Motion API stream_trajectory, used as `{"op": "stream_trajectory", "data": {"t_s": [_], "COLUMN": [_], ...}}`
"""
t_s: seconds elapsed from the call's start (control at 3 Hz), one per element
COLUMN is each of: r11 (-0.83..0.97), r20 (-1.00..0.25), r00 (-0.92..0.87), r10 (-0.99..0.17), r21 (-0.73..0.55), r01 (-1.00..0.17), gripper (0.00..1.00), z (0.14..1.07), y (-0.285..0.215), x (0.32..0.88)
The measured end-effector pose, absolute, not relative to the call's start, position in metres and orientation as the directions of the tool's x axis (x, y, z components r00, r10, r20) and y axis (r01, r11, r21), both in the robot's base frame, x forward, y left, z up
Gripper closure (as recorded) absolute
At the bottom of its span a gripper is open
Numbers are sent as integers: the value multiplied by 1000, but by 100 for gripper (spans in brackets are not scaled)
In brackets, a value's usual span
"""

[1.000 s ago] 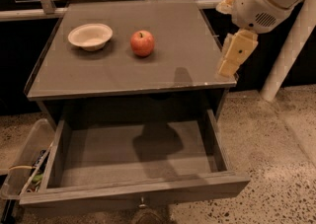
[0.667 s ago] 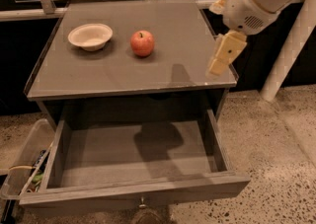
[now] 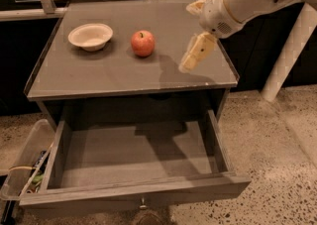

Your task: Place apple into top drawer

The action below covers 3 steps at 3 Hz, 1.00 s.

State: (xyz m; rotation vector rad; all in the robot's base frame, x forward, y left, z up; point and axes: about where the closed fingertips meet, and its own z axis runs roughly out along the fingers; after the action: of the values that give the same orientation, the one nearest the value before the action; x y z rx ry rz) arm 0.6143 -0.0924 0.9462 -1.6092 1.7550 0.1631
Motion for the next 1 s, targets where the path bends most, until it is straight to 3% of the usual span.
{"op": "stream_trajectory", "data": {"t_s": [0.67,1.0], "r11": [197,201], "r20": [-777,-786], "r00": [55,52], "r10": [-627,-616], "r21": [-226,-220], "r01": [-954,-955], "gripper": [0,0], "z": [931,930], "y": [-34,-33], "x": [665,668]}}
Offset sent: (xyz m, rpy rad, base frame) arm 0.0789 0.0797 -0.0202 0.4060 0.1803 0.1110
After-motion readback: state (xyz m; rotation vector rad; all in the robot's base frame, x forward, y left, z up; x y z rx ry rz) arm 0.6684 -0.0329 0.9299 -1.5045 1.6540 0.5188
